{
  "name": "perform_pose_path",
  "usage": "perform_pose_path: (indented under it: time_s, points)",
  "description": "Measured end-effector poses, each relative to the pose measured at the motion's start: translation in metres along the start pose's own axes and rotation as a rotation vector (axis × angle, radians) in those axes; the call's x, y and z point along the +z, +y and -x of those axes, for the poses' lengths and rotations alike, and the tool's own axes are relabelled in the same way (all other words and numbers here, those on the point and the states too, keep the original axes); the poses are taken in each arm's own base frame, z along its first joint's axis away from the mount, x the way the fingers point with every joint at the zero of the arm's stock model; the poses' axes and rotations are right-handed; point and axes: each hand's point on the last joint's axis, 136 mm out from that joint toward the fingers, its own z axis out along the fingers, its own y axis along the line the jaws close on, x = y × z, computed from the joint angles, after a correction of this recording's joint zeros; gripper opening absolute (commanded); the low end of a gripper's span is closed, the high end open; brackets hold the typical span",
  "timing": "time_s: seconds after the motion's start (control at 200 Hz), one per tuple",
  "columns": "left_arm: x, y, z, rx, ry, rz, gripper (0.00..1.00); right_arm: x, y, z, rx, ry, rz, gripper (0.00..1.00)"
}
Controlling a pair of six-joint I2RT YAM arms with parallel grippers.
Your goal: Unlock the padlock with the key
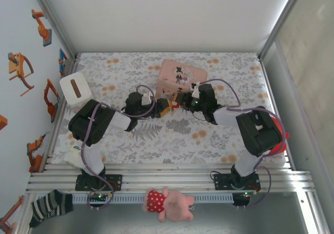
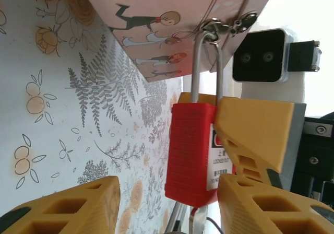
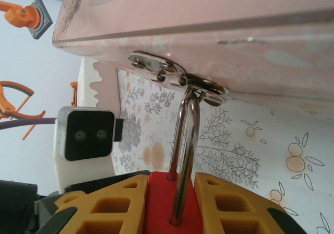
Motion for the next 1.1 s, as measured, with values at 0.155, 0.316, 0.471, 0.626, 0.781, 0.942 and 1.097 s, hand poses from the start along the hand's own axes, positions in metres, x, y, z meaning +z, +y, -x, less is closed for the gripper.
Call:
perform_pose_path:
  time_s: [0.155,0.316,0.471,0.626,0.781,0.942,1.097]
  points:
    - [0.006,-0.009,-0.001,0.001,0.003,-0.045,0.49,0.000,0.000,0.000,0.011,0.000,0.000,0.00]
    - [0.012,-0.020,-0.004,0.014,0.011,-0.074,0.47,0.000,0.002,0.001,0.021,-0.004,0.010,0.00]
    - [0.016,-0.021,-0.002,0.012,0.008,-0.093,0.41,0.001,0.004,0.004,0.034,-0.012,0.024,0.00]
    - [0.017,-0.022,0.000,-0.002,0.003,-0.107,0.30,0.000,0.005,0.007,0.043,-0.015,0.035,0.00]
    - [0.018,-0.026,0.003,-0.009,-0.001,-0.117,0.20,-0.001,0.008,0.010,0.052,-0.022,0.050,0.00]
    - [0.017,-0.026,0.004,-0.010,-0.004,-0.117,0.10,-0.001,0.008,0.011,0.049,-0.025,0.055,0.33]
    - [0.018,-0.028,0.004,-0.008,-0.005,-0.120,0.03,0.000,0.005,0.007,0.073,-0.014,0.047,0.69]
